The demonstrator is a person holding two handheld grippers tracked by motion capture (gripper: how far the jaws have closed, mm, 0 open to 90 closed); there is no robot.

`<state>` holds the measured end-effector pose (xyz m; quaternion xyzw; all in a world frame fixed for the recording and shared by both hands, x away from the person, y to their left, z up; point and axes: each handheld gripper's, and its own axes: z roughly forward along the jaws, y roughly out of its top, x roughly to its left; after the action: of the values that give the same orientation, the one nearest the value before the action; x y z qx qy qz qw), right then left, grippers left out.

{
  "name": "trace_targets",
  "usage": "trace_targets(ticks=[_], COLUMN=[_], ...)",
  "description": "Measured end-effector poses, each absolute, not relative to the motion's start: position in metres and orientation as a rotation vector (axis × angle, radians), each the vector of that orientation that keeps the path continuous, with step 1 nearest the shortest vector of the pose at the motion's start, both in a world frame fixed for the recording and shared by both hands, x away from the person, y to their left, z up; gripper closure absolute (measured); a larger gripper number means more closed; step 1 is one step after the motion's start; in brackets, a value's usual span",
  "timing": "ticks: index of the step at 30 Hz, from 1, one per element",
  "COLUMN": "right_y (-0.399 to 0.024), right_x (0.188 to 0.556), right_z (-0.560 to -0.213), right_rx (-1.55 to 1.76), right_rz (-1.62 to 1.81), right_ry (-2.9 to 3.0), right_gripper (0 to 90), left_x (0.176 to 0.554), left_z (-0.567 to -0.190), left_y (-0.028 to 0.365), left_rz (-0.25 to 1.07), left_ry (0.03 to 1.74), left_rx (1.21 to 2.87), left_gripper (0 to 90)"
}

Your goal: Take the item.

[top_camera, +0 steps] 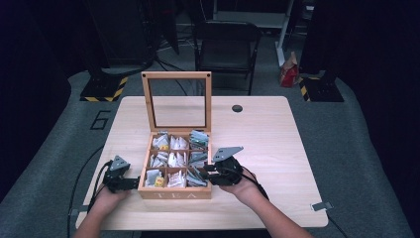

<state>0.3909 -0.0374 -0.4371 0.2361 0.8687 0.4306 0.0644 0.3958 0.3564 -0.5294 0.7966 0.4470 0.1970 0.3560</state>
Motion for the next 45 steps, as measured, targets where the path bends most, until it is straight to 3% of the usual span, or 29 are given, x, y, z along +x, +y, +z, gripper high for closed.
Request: trace_targets(ticks=[17,45], right_y=[-0.029,-0.018], right_x=[0.397,0.400], right_z=[-0.450,-0.462], right_rx=[0.697,0.671], right_rz=[1.259,1.223], right_ry=[2.649,2.738], right_gripper=[78.7,89.2], left_x=[0.396,0.396], left_z=[-0.529,-0.529], left_y=[0.356,0.357], left_rz=[0.509,0.515], left_ry=[1.155,1.150], left_rx=[2.056,2.062], left_gripper=[16.8,16.8])
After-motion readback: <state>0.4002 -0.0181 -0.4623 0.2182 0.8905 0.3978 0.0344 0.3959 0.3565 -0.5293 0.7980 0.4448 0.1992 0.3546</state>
